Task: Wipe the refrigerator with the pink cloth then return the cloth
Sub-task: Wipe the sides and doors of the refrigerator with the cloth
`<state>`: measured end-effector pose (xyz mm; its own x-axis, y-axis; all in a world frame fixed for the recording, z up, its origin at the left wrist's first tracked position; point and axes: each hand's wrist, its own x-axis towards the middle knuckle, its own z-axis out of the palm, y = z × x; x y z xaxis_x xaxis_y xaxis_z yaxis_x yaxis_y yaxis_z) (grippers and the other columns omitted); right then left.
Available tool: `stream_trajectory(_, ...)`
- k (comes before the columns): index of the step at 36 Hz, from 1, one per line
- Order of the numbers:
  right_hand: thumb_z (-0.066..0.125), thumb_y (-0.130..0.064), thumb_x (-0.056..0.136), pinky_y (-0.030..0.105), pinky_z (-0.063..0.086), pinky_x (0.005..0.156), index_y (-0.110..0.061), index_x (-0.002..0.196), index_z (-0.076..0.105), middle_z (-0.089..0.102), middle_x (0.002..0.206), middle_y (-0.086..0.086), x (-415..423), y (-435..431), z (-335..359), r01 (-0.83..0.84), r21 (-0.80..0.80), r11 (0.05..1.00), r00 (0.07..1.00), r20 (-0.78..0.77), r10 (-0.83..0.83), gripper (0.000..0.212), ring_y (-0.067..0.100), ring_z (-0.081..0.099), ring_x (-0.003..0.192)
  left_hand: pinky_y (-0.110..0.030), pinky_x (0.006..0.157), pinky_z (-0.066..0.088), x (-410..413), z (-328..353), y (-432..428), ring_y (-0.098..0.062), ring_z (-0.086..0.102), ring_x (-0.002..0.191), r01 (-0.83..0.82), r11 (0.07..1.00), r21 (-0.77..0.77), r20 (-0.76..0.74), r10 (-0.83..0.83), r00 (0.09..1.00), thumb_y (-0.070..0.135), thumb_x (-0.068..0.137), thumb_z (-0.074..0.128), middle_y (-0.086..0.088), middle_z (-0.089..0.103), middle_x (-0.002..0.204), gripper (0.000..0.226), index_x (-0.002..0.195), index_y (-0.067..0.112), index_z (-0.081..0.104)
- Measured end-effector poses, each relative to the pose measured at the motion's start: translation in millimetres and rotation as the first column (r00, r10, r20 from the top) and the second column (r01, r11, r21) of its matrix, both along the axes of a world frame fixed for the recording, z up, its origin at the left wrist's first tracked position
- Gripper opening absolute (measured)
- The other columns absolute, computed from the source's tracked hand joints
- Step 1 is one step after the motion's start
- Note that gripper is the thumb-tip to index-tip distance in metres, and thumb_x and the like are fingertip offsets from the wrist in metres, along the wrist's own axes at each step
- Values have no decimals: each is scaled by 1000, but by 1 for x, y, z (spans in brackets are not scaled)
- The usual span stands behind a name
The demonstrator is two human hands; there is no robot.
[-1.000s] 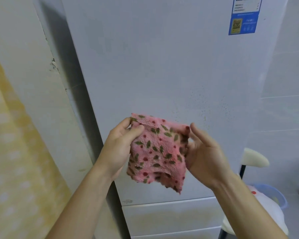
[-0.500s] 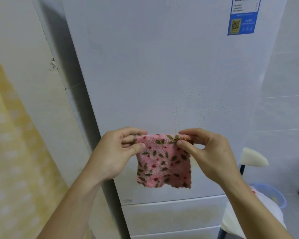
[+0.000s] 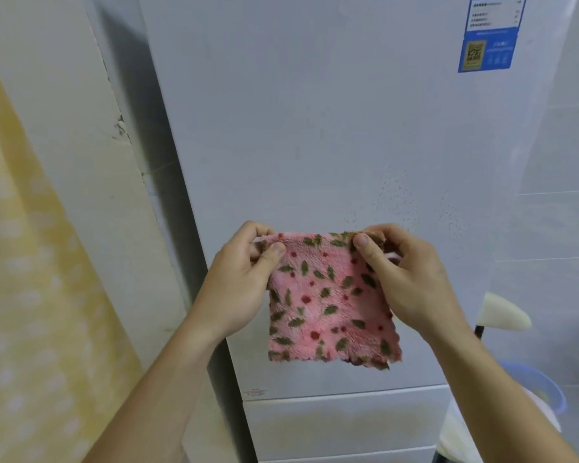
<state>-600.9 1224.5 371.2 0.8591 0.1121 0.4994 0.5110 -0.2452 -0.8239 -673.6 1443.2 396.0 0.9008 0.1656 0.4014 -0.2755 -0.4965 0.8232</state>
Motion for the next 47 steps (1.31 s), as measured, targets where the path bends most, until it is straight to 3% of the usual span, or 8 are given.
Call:
stream_trajectory(3, 73, -45, 95, 20, 40, 65, -34, 92, 77, 52, 69, -13, 3, 13, 4, 258, -18, 966, 939, 238, -247, 12, 5, 54, 68, -55, 90, 60, 11, 1, 4, -24, 75, 88, -71, 997, 0, 116, 71, 991, 28, 105, 64, -1, 77, 90, 5, 103, 33, 64)
stream_trajectory(6, 71, -39, 99, 35, 53, 61, -29, 100, 78, 59, 54, -11, 10, 32, 13, 283, 120, 951, 924, 233, -305, 13, 10, 60, 54, -26, 84, 61, 25, 5, 6, -3, 74, 86, -165, 986, 12, 256, 156, 954, 22, 99, 73, 18, 75, 90, 18, 95, 38, 67)
stream_trajectory(12, 62, -13, 105, 30, 61, 88, -26, 134, 41, 76, 115, 0, 21, 95, 2, 53, 345, 937, 943, 292, -160, 38, 9, 75, 99, -28, 79, 55, 65, 5, 18, -8, 65, 81, -462, 883, 81, 511, 362, 780, 20, 95, 77, 13, 70, 93, 7, 102, 22, 75)
stream_trajectory(19, 65, -7, 103, 49, 44, 116, -6, 126, 75, 66, 139, 15, 69, 129, -35, 460, 25, 888, 483, 832, -274, 25, 33, 55, 137, -25, 88, 53, 82, -1, 30, -12, 64, 94, -562, 823, 78, 701, 356, 618, 9, 90, 81, 10, 70, 105, 25, 113, 12, 71)
stream_trajectory(25, 39, -40, 113, 46, 7, 131, -31, 163, 34, 18, 175, 3, 80, 147, -48, 597, -136, 791, 511, 824, -244, 52, 22, 14, 163, -28, 101, 47, 88, 1, 64, -25, 63, 108, -651, 754, 87, 836, 300, 459, 18, 102, 67, -8, 71, 114, 19, 112, 3, 72)
stream_trajectory(31, 46, -45, 104, 53, 1, 131, -32, 165, 30, 5, 177, 6, 79, 160, -37, 610, -150, 778, 535, 802, -264, 64, 29, 6, 164, -56, 126, 20, 91, -12, 143, -36, 30, 156, -905, 403, 134, 865, 399, 305, 22, 109, 49, -15, 39, 166, 45, 153, 16, 53)
stream_trajectory(35, 53, -51, 102, 53, 5, 130, -34, 163, 35, 15, 176, 9, 77, 170, -17, 596, -114, 795, 531, 798, -284, 65, 30, 10, 163, -64, 128, 12, 103, -22, 181, -39, 10, 162, -879, 414, 235, 804, 425, 415, 27, 109, 45, -17, 13, 175, 66, 169, 16, 17)
stream_trajectory(47, 50, -73, 98, 54, 8, 130, -30, 164, 33, 19, 174, 8, 65, 209, 39, 619, -58, 783, 508, 790, -343, 81, 29, 13, 163, -62, 129, 12, 113, -27, 190, -37, 14, 162, -883, 433, 180, 832, 412, 372, 27, 107, 44, -15, 16, 174, 68, 166, 5, 19)
